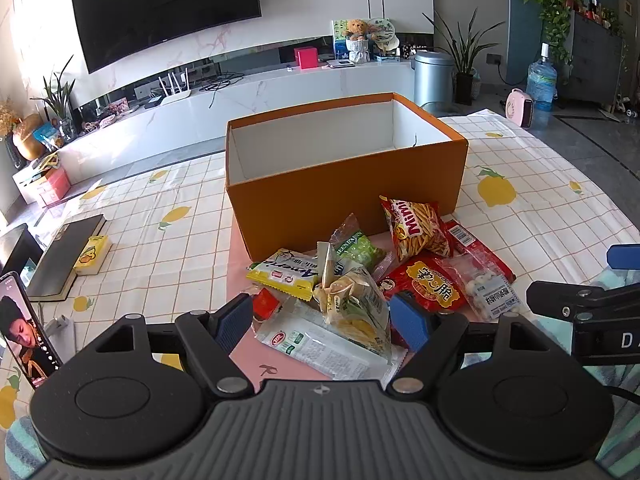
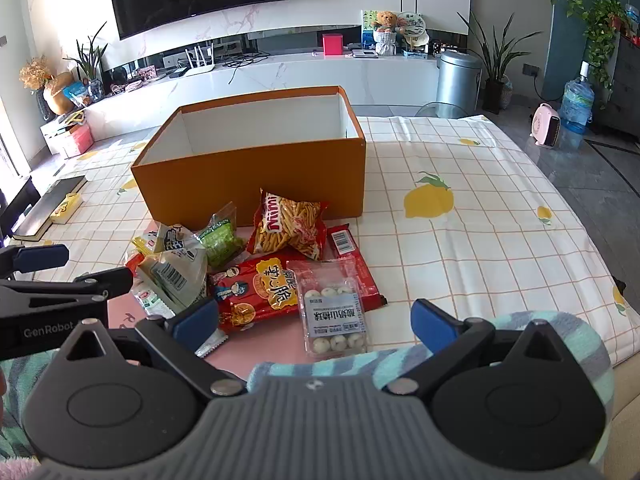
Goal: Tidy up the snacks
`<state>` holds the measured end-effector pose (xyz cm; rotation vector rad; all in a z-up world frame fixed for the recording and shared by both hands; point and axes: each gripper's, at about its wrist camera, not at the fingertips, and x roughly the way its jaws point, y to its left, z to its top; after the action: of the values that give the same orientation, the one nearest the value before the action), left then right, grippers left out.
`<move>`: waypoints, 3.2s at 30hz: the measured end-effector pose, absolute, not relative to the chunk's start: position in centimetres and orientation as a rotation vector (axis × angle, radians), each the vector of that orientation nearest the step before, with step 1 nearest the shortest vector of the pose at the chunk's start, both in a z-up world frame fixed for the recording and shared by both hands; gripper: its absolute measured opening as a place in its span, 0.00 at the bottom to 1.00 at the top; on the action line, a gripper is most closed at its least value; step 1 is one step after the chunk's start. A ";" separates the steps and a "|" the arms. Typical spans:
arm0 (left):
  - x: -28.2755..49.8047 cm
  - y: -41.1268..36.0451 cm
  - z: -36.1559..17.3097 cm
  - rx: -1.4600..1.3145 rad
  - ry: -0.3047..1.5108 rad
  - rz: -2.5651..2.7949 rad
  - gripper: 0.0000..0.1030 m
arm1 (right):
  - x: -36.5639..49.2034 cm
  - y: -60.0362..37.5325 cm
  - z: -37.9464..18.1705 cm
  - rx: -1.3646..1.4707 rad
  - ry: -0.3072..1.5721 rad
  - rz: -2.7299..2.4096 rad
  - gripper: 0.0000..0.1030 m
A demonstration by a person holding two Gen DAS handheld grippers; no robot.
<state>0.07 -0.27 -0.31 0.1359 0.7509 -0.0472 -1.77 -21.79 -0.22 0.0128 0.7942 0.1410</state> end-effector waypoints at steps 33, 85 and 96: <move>-0.1 -0.2 -0.2 0.113 0.753 -0.046 0.89 | -1.7 -21.7 -0.4 0.010 0.803 0.138 0.96; 4.4 1.4 -3.4 -0.081 0.904 -0.241 0.74 | 3.7 -21.3 -5.2 -0.056 0.893 0.153 0.71; 6.4 1.8 -6.1 -0.186 0.935 -0.182 0.76 | 7.3 -21.6 -9.0 0.024 1.024 0.122 0.75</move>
<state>6.44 1.81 -6.08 -0.1865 0.9348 -0.1819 7.26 -21.61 -8.97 0.0242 1.0236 0.1221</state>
